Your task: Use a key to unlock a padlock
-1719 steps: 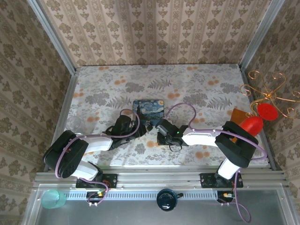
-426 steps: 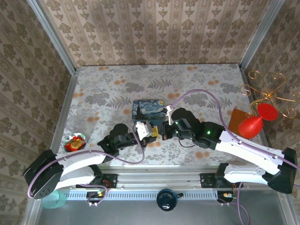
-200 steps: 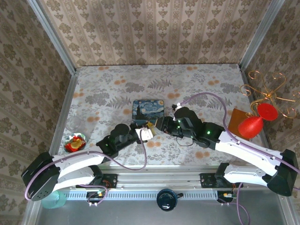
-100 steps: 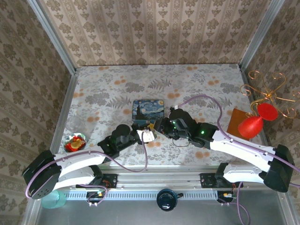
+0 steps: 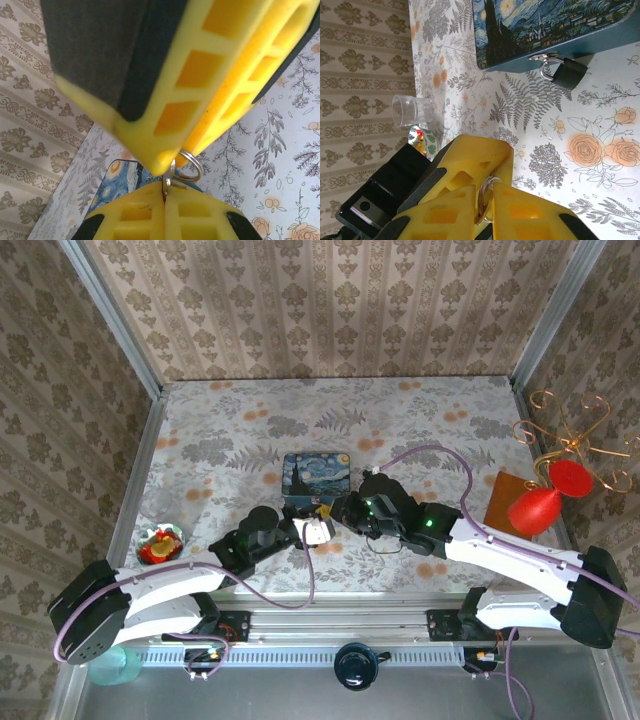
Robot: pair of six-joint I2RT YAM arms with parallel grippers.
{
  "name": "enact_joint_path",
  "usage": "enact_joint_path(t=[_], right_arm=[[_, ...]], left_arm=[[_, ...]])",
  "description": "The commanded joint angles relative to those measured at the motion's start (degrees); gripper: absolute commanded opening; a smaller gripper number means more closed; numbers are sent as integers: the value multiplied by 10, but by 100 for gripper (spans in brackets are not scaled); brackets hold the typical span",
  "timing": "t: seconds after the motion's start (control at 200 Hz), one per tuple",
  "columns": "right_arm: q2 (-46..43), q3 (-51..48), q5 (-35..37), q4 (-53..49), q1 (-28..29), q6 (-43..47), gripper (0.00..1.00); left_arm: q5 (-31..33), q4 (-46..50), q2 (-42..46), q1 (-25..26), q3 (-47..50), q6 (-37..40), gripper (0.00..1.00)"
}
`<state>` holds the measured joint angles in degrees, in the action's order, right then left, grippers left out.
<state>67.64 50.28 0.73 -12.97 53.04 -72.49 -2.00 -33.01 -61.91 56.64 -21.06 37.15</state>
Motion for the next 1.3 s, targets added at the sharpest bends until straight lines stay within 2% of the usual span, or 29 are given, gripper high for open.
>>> enact_joint_path(t=[0.0,0.085,0.19,0.29,0.37,0.51,0.63,0.695,0.76,0.99,1.2,1.295], right_arm=[[0,-11,18,16,3,-4,9],[-5,-18,21,26,3,0,2],[-17,-28,28,40,2,14,0],[-35,-49,30,84,-6,53,0],[-47,-57,39,94,-20,102,0],[-58,-86,17,186,-44,183,0],[-55,-94,1,255,-47,228,0],[-49,-101,-11,304,-46,239,0],[-40,-112,-21,364,-41,251,0],[6,-118,-23,483,-19,283,0],[21,-119,-15,522,-10,294,0],[19,-121,-14,521,-7,302,0]], left_arm=[[-5,-19,3,4,-11,5,0],[-2,-22,6,4,-9,0,1],[15,-36,16,4,3,-23,18],[36,-36,52,2,17,-76,33],[35,-29,95,-7,31,-147,42],[39,55,165,-49,13,-358,52],[1,114,185,-111,-13,-542,51],[-13,180,184,-143,-49,-641,52],[-56,203,181,-169,-69,-716,52],[-143,26,145,-188,-41,-898,54],[-179,-84,92,-204,-27,-999,49],[-186,-93,89,-215,-23,-1018,44]])
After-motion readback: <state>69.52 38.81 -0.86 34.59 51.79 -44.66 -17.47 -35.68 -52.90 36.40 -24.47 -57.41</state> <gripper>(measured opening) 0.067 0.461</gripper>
